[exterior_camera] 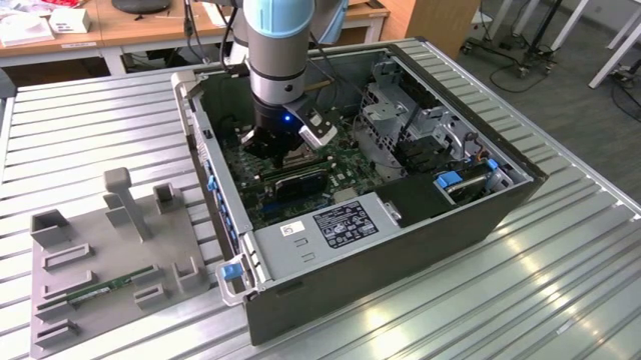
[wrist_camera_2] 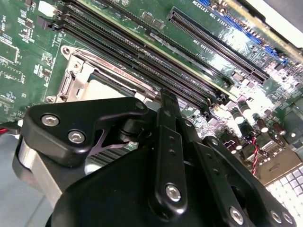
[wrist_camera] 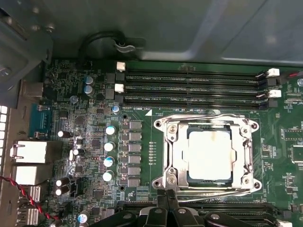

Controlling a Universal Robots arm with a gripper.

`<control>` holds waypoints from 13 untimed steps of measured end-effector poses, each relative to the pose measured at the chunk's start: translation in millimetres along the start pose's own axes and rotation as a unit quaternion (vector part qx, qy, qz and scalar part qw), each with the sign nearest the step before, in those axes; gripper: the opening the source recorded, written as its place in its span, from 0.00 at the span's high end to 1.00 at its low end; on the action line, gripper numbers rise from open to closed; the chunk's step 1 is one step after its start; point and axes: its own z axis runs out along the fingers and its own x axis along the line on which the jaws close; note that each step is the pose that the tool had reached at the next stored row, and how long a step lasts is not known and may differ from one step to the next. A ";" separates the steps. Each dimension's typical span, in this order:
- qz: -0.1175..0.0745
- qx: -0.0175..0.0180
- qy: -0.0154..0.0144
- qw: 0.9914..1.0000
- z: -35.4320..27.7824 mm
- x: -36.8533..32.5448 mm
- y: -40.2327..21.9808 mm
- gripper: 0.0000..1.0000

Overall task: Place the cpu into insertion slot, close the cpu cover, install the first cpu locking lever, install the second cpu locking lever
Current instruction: 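Install the second cpu locking lever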

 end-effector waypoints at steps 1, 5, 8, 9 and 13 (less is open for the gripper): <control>0.000 0.000 0.000 1.000 0.1 0.1 0.0 0.89; 0.000 0.000 0.000 1.000 0.3 0.1 0.0 0.89; 0.000 0.000 0.000 1.000 0.7 0.1 0.0 0.89; 0.000 0.000 0.000 1.000 1.3 0.1 0.0 0.89; 0.000 0.000 0.000 1.000 4.3 0.3 -0.4 0.89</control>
